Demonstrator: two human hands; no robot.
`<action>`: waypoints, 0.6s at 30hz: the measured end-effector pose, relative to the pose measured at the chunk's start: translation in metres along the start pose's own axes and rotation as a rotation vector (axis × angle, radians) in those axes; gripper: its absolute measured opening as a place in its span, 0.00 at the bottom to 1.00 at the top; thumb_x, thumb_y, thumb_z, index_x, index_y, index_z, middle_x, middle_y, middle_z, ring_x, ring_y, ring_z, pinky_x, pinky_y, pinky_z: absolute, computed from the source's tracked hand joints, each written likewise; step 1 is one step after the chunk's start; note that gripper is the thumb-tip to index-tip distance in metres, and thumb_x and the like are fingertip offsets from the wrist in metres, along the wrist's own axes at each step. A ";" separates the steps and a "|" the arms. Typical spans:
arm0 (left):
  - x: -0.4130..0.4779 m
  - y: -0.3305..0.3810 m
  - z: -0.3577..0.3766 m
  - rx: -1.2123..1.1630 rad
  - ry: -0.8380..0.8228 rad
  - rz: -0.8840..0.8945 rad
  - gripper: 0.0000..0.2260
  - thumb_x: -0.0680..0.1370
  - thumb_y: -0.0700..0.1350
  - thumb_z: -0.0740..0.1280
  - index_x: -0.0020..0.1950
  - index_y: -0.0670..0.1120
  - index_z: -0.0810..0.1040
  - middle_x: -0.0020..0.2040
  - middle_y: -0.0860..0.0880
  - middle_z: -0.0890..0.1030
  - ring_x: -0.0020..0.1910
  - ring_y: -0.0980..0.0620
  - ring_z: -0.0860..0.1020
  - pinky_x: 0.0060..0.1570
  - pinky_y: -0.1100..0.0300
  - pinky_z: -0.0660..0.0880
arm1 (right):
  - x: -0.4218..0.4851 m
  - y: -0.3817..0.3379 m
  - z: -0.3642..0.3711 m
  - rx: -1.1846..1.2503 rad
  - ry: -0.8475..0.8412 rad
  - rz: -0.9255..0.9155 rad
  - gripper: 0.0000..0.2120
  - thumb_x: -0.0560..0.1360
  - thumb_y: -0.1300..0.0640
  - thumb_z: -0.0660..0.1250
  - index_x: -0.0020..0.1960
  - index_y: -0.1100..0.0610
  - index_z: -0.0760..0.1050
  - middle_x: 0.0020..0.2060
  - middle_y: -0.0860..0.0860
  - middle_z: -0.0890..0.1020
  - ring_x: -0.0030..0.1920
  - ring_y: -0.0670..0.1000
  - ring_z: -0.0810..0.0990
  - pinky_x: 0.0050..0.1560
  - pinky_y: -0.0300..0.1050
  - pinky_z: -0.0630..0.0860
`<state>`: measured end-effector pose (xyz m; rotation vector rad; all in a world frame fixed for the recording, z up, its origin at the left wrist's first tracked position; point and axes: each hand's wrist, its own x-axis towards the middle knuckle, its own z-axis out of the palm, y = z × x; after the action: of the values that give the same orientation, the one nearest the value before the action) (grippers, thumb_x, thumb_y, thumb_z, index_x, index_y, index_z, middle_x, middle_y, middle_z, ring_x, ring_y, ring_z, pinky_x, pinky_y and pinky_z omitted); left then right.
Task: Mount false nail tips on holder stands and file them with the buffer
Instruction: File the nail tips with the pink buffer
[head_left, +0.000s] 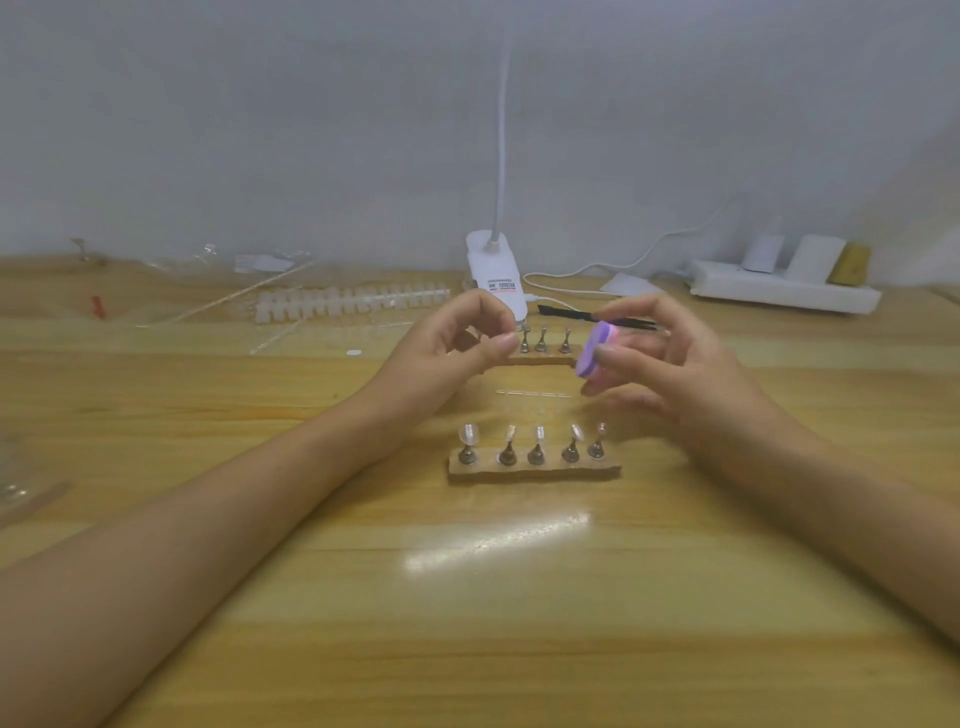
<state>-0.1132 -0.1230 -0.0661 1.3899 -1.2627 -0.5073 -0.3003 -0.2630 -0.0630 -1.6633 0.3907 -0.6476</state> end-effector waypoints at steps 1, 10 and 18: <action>0.001 0.002 0.003 0.000 0.001 0.025 0.04 0.79 0.43 0.68 0.45 0.49 0.76 0.43 0.57 0.77 0.37 0.61 0.73 0.38 0.69 0.69 | 0.000 0.000 0.006 0.076 -0.031 0.027 0.16 0.73 0.56 0.73 0.59 0.57 0.75 0.45 0.57 0.86 0.44 0.55 0.86 0.41 0.44 0.83; 0.002 0.000 0.013 0.034 -0.026 0.058 0.05 0.75 0.42 0.73 0.41 0.49 0.80 0.44 0.52 0.79 0.42 0.43 0.74 0.49 0.61 0.71 | 0.000 0.005 0.013 0.211 -0.020 0.044 0.14 0.71 0.56 0.72 0.53 0.60 0.76 0.46 0.59 0.87 0.48 0.55 0.87 0.44 0.42 0.82; 0.002 0.001 0.014 0.079 -0.038 0.110 0.06 0.75 0.40 0.72 0.42 0.50 0.80 0.45 0.51 0.77 0.41 0.54 0.74 0.48 0.65 0.73 | -0.001 0.003 0.017 0.164 -0.043 0.051 0.14 0.71 0.56 0.73 0.53 0.61 0.75 0.45 0.59 0.87 0.47 0.55 0.87 0.44 0.41 0.82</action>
<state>-0.1247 -0.1303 -0.0684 1.3730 -1.3950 -0.4137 -0.2904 -0.2499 -0.0681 -1.5036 0.3392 -0.5891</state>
